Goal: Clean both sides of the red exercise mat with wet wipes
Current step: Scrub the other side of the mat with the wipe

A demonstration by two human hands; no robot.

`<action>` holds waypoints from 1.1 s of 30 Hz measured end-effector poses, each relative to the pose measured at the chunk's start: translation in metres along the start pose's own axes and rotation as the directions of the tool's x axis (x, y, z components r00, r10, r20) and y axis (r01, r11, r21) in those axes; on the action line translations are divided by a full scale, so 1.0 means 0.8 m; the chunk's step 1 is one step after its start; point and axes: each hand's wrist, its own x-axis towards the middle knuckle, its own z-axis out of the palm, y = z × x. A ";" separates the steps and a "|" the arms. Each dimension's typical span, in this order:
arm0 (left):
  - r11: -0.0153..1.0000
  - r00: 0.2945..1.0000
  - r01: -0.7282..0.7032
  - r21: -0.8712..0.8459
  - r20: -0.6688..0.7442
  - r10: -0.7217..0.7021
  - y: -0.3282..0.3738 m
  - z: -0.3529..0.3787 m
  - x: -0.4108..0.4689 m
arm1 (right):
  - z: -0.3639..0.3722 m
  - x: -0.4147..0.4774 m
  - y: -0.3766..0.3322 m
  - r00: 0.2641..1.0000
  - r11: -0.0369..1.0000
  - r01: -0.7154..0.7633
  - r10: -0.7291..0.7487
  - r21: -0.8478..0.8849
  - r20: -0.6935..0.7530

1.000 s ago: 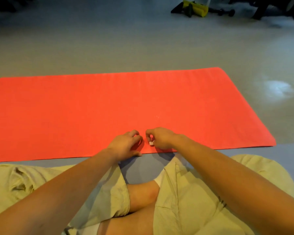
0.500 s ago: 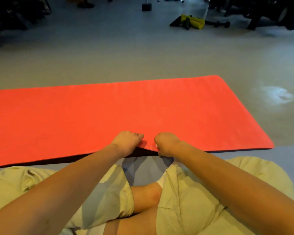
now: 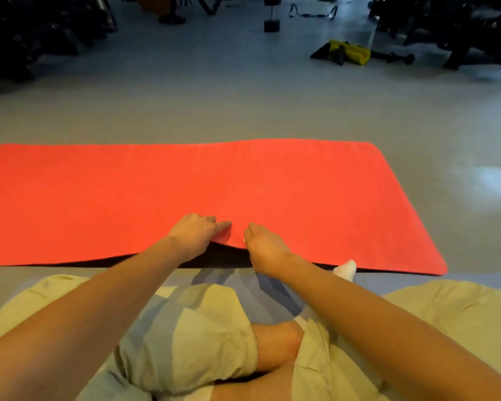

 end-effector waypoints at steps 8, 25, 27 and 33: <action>0.995 0.964 0.014 -0.100 0.267 0.013 -0.008 0.073 -0.021 | 0.036 0.022 -0.039 0.971 0.992 0.123 -0.116 -0.024 0.209; 0.888 0.954 0.196 -0.416 0.292 -0.074 -0.020 0.111 0.102 | 0.090 0.040 0.004 0.989 0.940 0.150 -0.149 0.306 -0.027; 0.905 0.947 0.169 -0.390 0.319 -0.039 -0.026 0.109 0.111 | 0.090 0.060 0.010 0.991 0.942 0.131 -0.115 0.310 -0.068; 0.830 0.976 0.203 -0.519 0.179 -0.126 -0.040 0.115 0.140 | 0.078 0.127 0.034 0.991 0.932 -0.031 0.076 0.361 -0.113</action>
